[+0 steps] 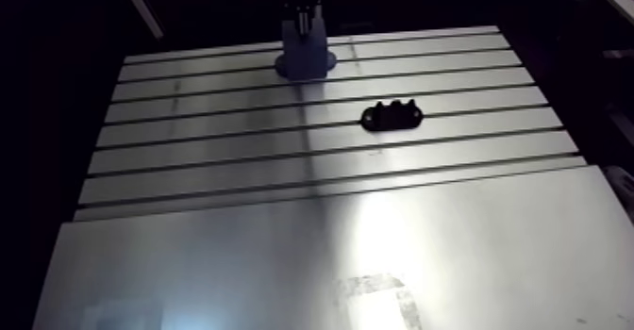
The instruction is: Pick up the M10 bolt and insert it into the hex recess until seated.
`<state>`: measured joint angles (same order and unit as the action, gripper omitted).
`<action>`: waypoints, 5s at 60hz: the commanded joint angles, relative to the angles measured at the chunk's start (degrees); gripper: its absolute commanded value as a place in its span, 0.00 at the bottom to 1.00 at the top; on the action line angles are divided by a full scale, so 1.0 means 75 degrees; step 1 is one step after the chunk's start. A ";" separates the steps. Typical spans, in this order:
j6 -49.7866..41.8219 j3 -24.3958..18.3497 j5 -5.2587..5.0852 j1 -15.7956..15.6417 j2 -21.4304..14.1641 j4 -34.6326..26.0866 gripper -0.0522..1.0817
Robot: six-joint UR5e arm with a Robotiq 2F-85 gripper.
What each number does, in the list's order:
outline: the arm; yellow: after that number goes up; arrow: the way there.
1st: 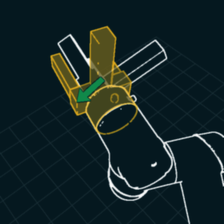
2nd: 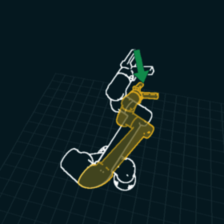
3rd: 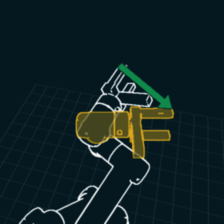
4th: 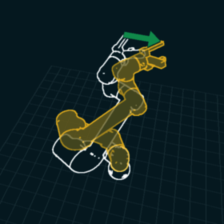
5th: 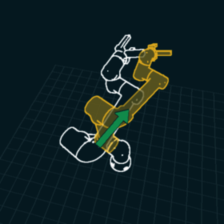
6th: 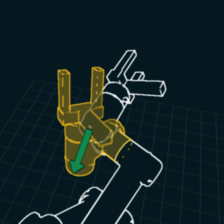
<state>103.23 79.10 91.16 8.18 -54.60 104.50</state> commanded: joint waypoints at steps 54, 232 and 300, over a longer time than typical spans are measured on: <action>0.0070 0.0006 -0.0009 0.0012 0.0010 0.0006 1.00; -0.0022 0.0994 -0.0038 0.0035 -0.4490 -0.1813 0.05; -0.0609 0.0625 -0.0265 -0.0059 -0.4245 -0.1670 0.05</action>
<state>98.68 83.75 88.90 7.78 -86.38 92.09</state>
